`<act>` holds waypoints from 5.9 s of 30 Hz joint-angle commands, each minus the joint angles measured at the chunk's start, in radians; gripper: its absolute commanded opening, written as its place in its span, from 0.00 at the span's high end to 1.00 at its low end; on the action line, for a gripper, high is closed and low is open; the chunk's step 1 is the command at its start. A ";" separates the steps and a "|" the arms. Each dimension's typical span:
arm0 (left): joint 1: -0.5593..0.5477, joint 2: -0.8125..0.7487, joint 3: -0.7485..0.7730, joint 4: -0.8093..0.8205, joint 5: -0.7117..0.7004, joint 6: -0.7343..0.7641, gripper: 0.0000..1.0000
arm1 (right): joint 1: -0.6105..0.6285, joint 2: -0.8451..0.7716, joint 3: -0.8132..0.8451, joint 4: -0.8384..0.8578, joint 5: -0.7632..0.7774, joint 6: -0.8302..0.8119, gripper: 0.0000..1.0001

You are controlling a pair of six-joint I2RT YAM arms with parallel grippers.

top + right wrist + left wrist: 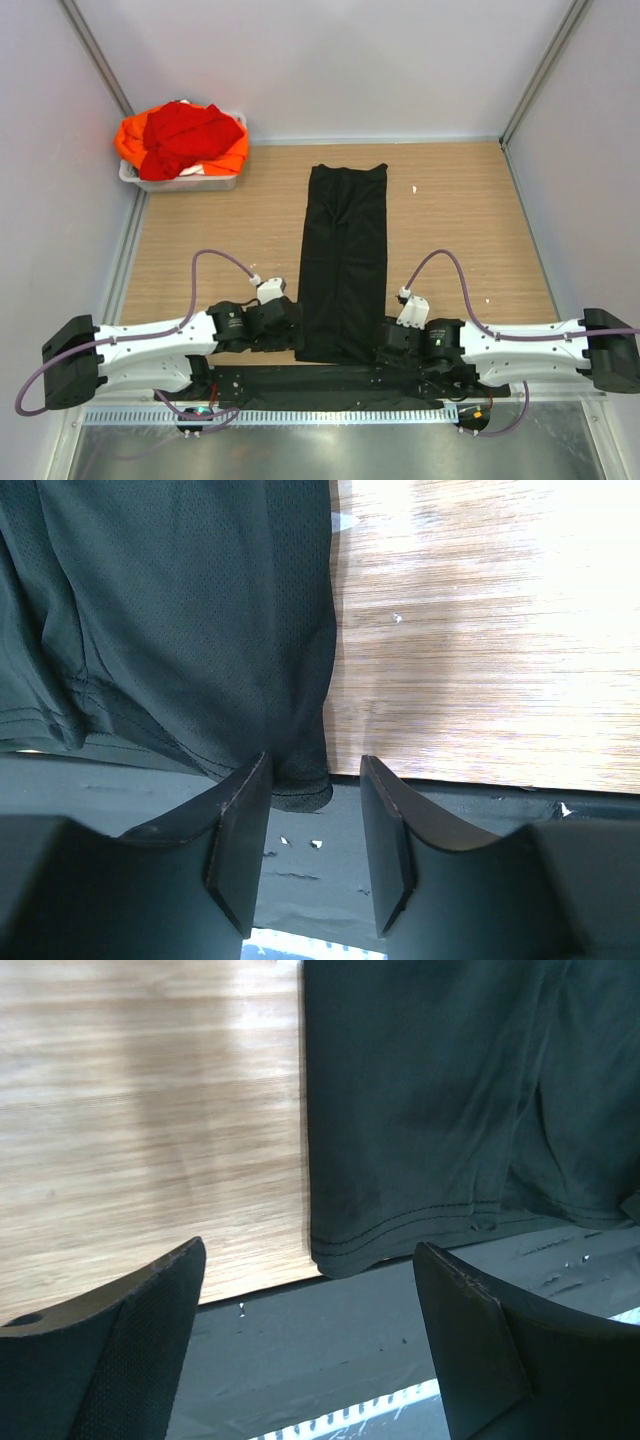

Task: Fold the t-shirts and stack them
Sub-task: Fold the tshirt

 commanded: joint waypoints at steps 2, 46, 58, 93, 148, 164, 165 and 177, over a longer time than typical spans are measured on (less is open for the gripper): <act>0.003 -0.007 -0.050 0.078 0.044 -0.052 0.18 | 0.014 -0.012 -0.017 0.041 0.016 0.040 0.55; 0.086 0.071 0.276 -0.085 0.020 0.133 1.00 | -0.133 -0.026 0.296 -0.212 0.182 -0.225 0.99; 0.356 0.324 0.579 -0.096 0.146 0.373 1.00 | -0.538 0.241 0.544 -0.080 0.099 -0.649 0.99; 0.677 0.991 1.097 -0.125 0.344 0.554 0.99 | -0.940 0.876 0.914 0.095 -0.128 -0.963 0.90; 0.658 0.016 0.445 -0.364 0.098 0.643 0.51 | -0.867 1.174 1.322 -0.081 -0.122 -1.048 0.43; 0.660 -0.079 0.422 -0.337 0.038 0.660 0.46 | -0.824 1.055 1.395 -0.115 -0.140 -1.057 0.43; 0.660 -0.073 0.421 -0.337 0.040 0.661 0.46 | -0.807 1.039 1.361 -0.105 -0.149 -1.049 0.43; 0.660 -0.105 0.412 -0.330 0.020 0.649 0.46 | -0.669 1.056 1.163 -0.026 -0.206 -0.966 0.44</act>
